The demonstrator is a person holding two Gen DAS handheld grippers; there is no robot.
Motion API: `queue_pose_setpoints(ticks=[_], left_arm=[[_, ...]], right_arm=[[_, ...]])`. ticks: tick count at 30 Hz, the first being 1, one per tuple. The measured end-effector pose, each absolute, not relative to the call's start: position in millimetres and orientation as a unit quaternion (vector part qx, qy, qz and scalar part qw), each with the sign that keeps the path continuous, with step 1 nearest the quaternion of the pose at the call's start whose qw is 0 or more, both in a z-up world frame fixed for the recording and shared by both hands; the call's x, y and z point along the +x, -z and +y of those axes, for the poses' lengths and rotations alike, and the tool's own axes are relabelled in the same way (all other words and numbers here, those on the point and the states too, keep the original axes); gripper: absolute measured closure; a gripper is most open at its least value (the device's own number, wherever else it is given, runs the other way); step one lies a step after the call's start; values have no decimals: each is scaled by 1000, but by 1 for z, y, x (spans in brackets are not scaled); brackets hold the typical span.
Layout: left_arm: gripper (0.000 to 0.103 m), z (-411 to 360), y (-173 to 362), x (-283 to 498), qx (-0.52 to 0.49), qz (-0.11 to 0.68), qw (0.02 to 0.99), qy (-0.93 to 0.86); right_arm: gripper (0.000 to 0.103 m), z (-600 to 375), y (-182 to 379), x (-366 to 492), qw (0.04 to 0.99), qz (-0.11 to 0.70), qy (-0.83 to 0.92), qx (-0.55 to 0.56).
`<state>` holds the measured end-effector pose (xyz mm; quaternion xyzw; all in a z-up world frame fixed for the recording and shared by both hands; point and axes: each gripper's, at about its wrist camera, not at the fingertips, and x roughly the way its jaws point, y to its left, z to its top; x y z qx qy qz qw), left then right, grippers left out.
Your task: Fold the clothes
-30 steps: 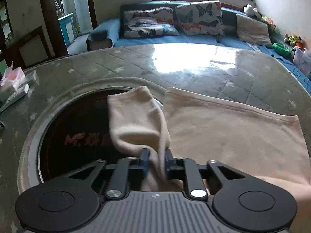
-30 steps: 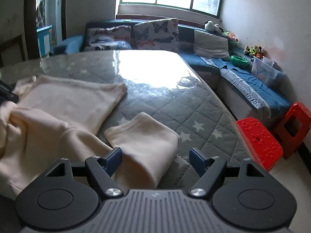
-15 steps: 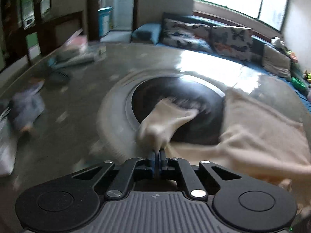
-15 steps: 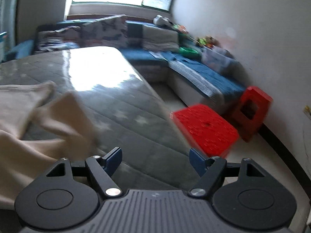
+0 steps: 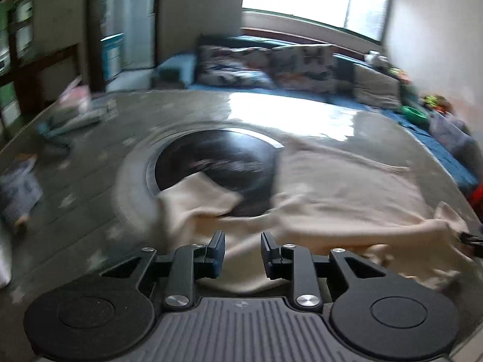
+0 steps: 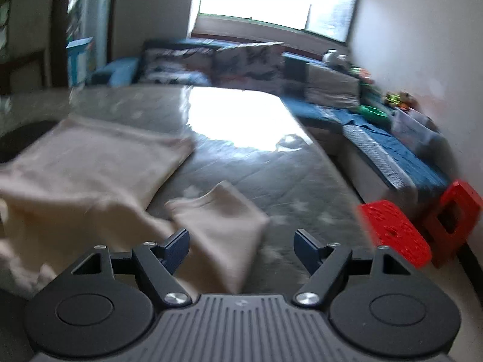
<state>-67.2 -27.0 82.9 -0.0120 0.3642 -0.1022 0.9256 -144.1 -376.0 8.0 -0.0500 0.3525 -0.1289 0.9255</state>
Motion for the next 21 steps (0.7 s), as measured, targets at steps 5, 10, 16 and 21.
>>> queue_pose_setpoints(ticks=[5, 10, 16, 21], left_arm=[[74, -74, -73, -55, 17, 371, 911, 180], [74, -108, -53, -50, 41, 386, 889, 242], [66, -116, -44, -60, 60, 386, 877, 279], [67, -118, -42, -64, 77, 379, 879, 278]], right_arm=[[25, -384, 2, -136, 915, 349, 188, -74], [23, -430, -5, -163, 895, 342, 286, -11], [23, -434, -17, -184, 899, 340, 277, -10], [23, -407, -34, -177, 924, 328, 196, -13]])
